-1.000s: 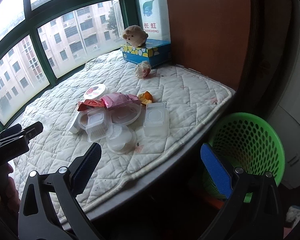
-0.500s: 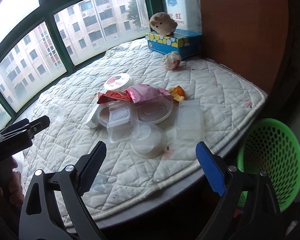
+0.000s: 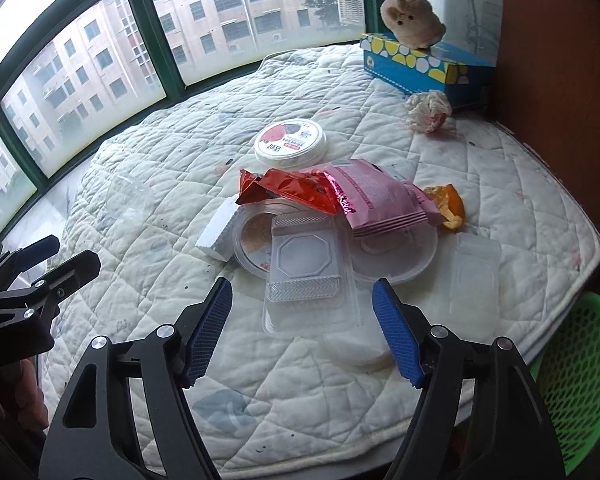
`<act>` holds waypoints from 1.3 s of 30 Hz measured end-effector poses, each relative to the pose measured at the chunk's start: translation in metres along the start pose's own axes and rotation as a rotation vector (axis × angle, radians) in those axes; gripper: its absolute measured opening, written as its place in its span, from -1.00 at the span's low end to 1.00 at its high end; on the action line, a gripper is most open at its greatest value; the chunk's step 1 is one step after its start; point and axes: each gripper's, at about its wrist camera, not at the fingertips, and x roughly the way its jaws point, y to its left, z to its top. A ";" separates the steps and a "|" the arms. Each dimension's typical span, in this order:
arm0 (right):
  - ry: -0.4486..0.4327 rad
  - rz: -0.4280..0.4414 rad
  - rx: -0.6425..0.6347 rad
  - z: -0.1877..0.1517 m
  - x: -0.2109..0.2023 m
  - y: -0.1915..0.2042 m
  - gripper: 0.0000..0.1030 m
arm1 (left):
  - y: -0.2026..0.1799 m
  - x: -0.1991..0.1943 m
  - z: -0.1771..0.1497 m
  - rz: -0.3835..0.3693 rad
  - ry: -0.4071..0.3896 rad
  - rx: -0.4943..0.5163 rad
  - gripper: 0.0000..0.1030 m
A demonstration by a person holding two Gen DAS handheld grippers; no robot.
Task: Collect trash
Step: 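Move the right tool toward the clear rectangular plastic container, then grasp the clear container with the right tool while the left tool grasps the white foam block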
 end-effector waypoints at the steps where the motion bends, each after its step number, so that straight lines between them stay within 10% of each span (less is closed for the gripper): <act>1: 0.008 -0.008 -0.009 0.002 0.005 0.001 0.36 | 0.000 0.002 0.000 -0.005 0.005 0.000 0.88; 11: 0.078 -0.008 -0.037 0.009 0.032 -0.001 -0.07 | -0.014 0.029 0.010 -0.099 0.048 0.061 0.87; 39: -0.017 0.056 0.103 -0.021 -0.035 -0.033 -0.08 | -0.033 0.108 0.029 -0.431 0.178 0.087 0.43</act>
